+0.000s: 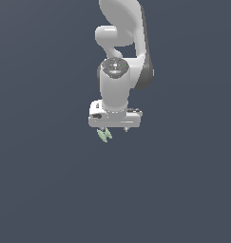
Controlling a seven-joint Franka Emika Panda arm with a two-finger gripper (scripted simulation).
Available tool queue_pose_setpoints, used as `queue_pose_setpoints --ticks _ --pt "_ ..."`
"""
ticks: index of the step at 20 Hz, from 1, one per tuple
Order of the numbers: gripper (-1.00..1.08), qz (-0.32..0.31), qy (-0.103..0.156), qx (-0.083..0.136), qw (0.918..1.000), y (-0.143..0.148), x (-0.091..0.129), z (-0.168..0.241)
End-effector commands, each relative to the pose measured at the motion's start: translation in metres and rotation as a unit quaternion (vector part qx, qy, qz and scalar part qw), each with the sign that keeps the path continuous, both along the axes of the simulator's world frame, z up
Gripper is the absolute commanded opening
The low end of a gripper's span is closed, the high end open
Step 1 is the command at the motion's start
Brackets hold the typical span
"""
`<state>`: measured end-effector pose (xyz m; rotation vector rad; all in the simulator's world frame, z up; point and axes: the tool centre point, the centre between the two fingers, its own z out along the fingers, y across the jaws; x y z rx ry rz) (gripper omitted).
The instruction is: Pick up the object and move it to a goal position.
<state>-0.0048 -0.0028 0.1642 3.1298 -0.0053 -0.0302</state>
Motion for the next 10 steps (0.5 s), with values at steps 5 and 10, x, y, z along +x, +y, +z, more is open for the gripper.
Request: queue_pose_setpoints --ticks 5,10 --pt "1.0 -0.005 -0.007 0.005 1.0 0.001 0.004 0.007" --pt "1.0 -0.019 -0.018 0.014 0.9996 0.003 0.011 0.02"
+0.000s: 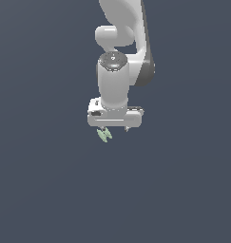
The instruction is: Pick up the object and move it to a goal position.
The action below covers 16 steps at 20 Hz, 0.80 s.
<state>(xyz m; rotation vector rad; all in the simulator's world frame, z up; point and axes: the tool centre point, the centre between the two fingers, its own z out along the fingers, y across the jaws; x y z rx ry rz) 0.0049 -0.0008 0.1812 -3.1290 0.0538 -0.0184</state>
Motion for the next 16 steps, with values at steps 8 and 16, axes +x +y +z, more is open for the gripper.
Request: queue_pose_setpoints --ticks 8,16 --pt "1.0 0.009 -0.001 0.0 1.0 -0.002 -0.001 -0.002" --pt "1.0 0.058 0.0 -0.002 0.9983 -0.012 -0.009 -0.016"
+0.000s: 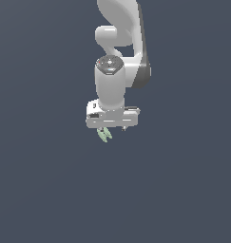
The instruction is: Pick up the object and move it to a goal position.
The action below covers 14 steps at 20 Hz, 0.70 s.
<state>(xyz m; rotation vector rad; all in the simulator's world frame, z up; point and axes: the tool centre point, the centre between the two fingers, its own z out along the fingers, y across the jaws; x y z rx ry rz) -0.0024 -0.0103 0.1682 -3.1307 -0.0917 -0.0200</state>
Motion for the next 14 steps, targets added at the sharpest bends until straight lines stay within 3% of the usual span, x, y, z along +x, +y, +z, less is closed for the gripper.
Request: queue_pose_setpoints --ticks 1,7,14 --pt "1.0 0.02 0.0 -0.001 0.9998 -0.004 -0.004 -0.006" --pt "1.0 0.085 0.002 -0.004 0.9963 -0.016 -0.016 -0.025" --pt "1.0 0.169 0.003 -0.006 0.9855 -0.03 -0.034 -0.048"
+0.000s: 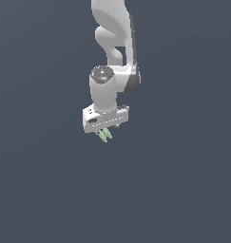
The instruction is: Pick up the object and move it to a goal position.
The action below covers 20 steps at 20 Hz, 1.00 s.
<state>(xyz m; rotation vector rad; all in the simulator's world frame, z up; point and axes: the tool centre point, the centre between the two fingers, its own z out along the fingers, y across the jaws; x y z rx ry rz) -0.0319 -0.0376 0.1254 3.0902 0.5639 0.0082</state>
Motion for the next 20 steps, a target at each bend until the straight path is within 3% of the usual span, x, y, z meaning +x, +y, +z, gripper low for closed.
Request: queue_pose_setpoints --ticks 1,11,20 --pt "1.0 0.031 0.001 -0.001 0.9995 -0.005 -0.007 -0.008" --pt "1.0 0.119 0.002 -0.001 0.9929 -0.017 -0.027 -0.03" --pt "1.0 0.144 0.003 -0.001 0.9895 -0.02 -0.033 -0.036"
